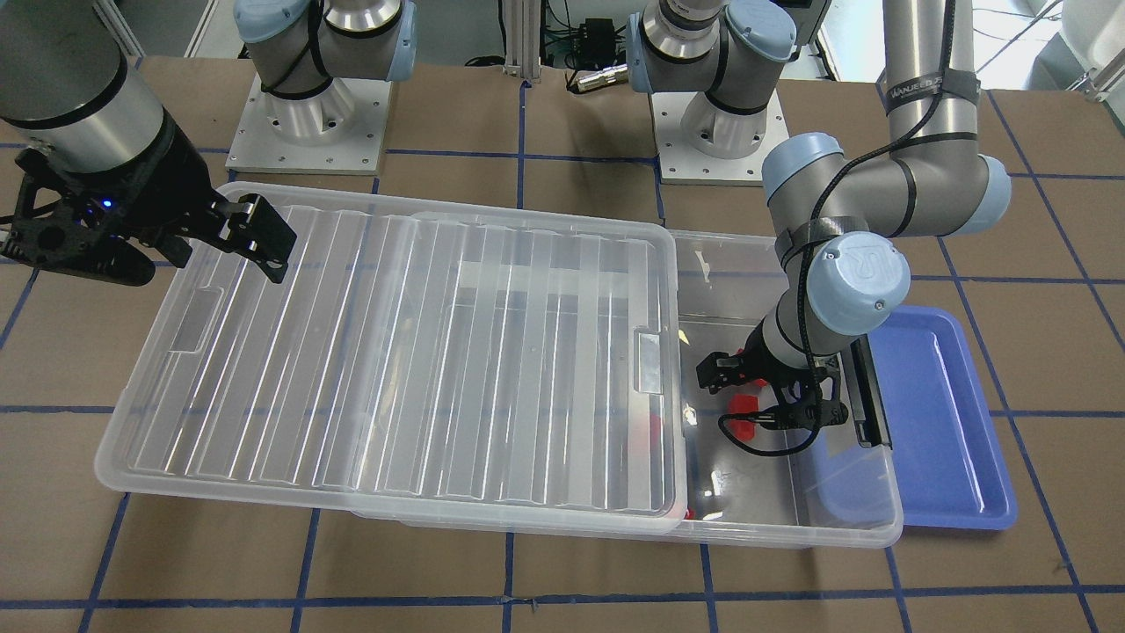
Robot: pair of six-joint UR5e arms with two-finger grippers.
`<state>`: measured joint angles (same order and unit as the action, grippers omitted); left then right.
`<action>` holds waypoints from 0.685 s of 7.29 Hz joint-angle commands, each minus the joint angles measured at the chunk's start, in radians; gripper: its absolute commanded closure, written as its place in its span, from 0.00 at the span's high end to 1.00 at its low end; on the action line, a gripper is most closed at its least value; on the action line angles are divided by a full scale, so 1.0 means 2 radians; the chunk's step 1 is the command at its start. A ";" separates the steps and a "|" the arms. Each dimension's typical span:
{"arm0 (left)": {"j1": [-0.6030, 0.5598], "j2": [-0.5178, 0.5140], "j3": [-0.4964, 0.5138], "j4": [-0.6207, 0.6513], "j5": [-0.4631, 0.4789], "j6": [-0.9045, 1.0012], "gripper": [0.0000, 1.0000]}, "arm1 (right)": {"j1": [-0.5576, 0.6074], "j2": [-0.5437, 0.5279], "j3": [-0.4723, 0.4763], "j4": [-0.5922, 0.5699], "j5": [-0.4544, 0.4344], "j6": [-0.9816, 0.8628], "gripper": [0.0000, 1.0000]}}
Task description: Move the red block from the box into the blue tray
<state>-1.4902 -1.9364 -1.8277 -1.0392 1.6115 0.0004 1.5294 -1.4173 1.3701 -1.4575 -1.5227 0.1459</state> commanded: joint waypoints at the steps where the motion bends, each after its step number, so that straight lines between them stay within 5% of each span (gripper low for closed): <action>1: 0.000 -0.008 -0.005 0.013 0.000 0.001 1.00 | 0.000 0.000 0.000 0.000 0.000 -0.001 1.00; 5: 0.000 -0.015 -0.014 0.026 0.000 0.026 1.00 | 0.000 0.000 0.001 0.000 0.000 -0.002 1.00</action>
<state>-1.4895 -1.9596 -1.8487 -1.0037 1.6118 0.0296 1.5294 -1.4170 1.3701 -1.4573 -1.5232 0.1434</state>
